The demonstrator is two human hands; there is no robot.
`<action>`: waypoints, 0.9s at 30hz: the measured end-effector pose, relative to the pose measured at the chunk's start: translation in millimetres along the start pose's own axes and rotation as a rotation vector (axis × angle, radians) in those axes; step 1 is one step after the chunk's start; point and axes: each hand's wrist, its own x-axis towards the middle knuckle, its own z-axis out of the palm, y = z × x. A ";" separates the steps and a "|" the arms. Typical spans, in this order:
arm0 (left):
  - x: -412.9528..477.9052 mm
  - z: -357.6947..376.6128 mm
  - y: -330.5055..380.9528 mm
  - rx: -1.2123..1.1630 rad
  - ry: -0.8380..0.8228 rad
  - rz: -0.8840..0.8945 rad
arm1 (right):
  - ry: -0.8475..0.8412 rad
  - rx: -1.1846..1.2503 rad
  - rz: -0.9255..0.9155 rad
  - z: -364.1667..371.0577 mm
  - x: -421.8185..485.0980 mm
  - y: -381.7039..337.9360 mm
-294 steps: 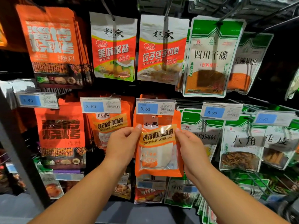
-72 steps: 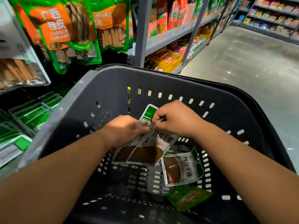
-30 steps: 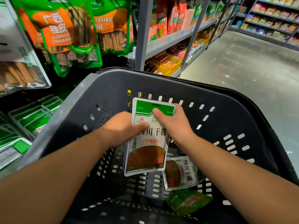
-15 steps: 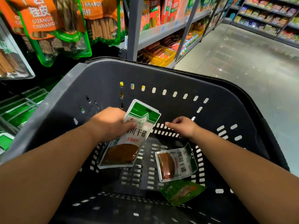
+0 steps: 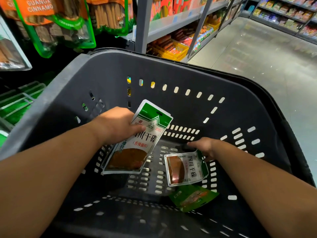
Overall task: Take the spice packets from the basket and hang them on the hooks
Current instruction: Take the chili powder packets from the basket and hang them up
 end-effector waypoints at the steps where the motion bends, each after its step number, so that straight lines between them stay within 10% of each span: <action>1: -0.3 0.2 0.2 0.006 -0.001 0.001 | -0.023 0.017 0.024 -0.2 0.8 1.8; 12: -3.5 0.5 1.5 -0.002 -0.025 0.009 | -0.113 0.030 0.185 8.1 -2.9 12.3; 27: -0.5 1.9 -0.7 -0.038 -0.050 -0.022 | 0.133 -0.677 0.162 38.1 20.9 18.3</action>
